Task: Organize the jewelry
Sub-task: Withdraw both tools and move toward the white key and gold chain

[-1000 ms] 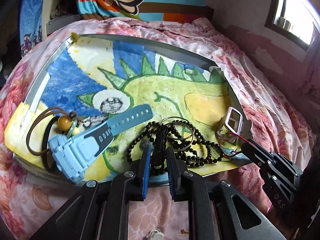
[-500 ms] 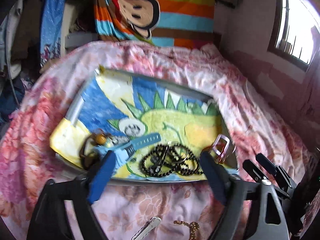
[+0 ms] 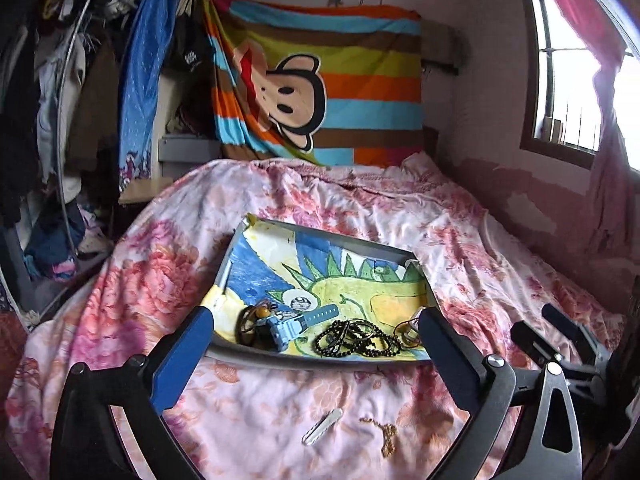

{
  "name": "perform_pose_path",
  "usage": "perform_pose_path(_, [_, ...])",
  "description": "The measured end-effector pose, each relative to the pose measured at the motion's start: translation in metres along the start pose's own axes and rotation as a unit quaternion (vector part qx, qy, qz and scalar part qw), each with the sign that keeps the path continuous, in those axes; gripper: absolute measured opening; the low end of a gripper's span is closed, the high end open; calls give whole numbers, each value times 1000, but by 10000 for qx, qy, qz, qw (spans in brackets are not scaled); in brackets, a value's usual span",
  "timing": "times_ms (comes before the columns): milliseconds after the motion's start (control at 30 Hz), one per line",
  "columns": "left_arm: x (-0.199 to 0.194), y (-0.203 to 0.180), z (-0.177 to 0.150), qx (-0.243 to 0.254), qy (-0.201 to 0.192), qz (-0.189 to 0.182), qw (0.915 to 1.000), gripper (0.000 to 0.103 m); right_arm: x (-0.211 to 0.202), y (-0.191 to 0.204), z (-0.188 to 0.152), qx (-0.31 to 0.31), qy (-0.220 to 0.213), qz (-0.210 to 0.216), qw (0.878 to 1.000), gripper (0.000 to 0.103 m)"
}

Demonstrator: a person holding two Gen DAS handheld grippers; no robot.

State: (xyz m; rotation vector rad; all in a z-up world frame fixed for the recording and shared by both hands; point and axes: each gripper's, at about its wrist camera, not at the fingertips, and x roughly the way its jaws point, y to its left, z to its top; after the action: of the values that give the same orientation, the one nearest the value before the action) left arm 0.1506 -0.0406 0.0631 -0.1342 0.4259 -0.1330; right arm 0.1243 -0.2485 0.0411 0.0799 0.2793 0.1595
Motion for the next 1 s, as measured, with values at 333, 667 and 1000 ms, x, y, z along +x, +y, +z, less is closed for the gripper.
perform_pose_path(333, [-58, 12, -25, 131, -353, 180, 9991, 103, -60, 26, -1, -33, -479, 77, 9988, 101])
perform_pose_path(667, [-80, 21, -64, 487, -457, 376, 9971, 103, -85, 35, -30, -89, -397, -175, 9990, 101])
perform_pose_path(1000, [-86, 27, -79, 596, -367, 504, 9963, 103, -84, 34, -56, -38, 100, -45, 9999, 101])
